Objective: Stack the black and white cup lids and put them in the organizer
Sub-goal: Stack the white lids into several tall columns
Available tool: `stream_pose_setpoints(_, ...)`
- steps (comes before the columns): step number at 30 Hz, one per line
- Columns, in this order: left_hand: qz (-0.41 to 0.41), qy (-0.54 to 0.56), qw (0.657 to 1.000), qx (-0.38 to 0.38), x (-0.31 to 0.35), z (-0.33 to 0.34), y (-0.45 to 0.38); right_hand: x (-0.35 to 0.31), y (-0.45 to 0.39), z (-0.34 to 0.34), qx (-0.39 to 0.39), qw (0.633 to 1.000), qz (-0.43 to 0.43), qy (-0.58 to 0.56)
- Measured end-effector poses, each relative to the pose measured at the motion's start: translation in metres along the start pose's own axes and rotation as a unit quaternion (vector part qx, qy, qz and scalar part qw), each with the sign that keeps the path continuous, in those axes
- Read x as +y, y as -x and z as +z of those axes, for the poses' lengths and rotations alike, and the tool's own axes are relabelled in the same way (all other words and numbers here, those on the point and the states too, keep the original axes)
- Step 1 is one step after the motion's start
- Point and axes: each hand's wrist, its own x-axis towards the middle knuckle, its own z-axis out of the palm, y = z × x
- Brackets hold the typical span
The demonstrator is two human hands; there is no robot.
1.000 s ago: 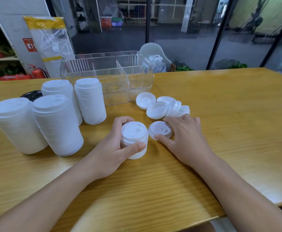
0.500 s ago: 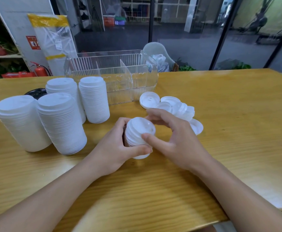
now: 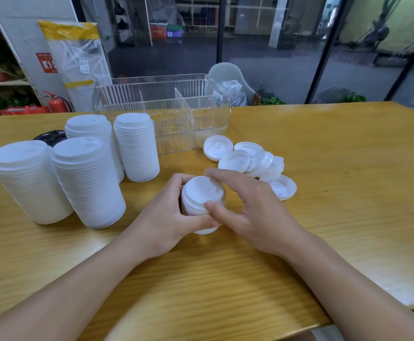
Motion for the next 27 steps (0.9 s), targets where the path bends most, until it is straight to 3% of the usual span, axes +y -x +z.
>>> stream_pose_setpoints(6, 0.004, -0.005, 1.0, -0.003, 0.0, 0.001, 0.0, 0.003, 0.001, 0.002, 0.013, 1.0, 0.004, -0.004)
stream_pose_setpoints(9, 0.02, -0.026, 0.999, -0.003, 0.003, 0.001, 0.001, 0.002, -0.002, -0.002, 0.012, 0.998, 0.019, -0.058)
stream_pose_setpoints(11, 0.031, -0.037, 0.999, -0.009, 0.006, 0.003, 0.003, 0.01, -0.01, -0.009, 0.052, 0.996, 0.019, -0.068)
stream_pose_setpoints(13, 0.031, -0.045, 0.998, -0.016, 0.007, 0.004, 0.004, 0.028, -0.025, -0.018, 0.11, 0.99, -0.013, 0.088)
stream_pose_setpoints(15, 0.029, -0.047, 0.998, -0.017, 0.008, 0.003, 0.004, 0.05, -0.039, -0.024, 0.108, 0.946, -0.045, 0.302)
stream_pose_setpoints(18, 0.026, -0.05, 0.998, -0.018, 0.008, 0.002, 0.006, 0.073, -0.049, -0.019, 0.067, 0.909, -0.039, 0.41)
stream_pose_setpoints(23, 0.028, -0.035, 0.999, -0.022, 0.008, 0.001, 0.006, 0.077, -0.05, -0.015, 0.134, 0.929, -0.082, 0.334)
stream_pose_setpoints(27, 0.029, -0.037, 0.999, -0.023, 0.008, 0.0, 0.005, 0.066, -0.048, -0.013, 0.141, 0.951, -0.078, 0.266)
